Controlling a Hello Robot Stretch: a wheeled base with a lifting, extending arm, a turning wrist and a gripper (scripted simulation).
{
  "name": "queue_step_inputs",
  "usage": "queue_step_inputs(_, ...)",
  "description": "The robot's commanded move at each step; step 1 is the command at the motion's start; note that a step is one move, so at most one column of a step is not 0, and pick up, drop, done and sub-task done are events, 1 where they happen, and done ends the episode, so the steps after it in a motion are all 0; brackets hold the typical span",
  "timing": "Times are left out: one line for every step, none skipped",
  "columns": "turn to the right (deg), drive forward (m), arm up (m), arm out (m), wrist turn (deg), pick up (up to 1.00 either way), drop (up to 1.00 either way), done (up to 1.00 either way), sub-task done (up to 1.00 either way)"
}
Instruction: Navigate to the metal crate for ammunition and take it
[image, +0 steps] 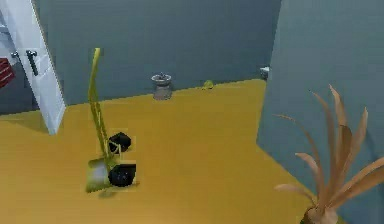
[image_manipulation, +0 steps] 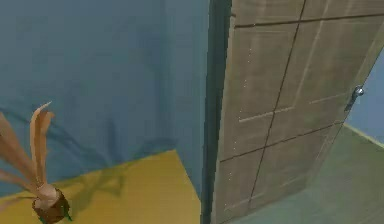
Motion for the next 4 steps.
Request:
queue_step_inputs(0.0,0.9,0.0,0.0,0.0,0.0,0.0,0.0,0.0)
queue_step_inputs(18.0,0.0,0.0,0.0,0.0,0.0,0.0,0.0,0.0)
queue_step_inputs(0.0,1.0,0.0,0.0,0.0,0.0,0.0,0.0,0.0)
queue_step_inputs(9.0,0.0,0.0,0.0,0.0,0.0,0.0,0.0,0.0)
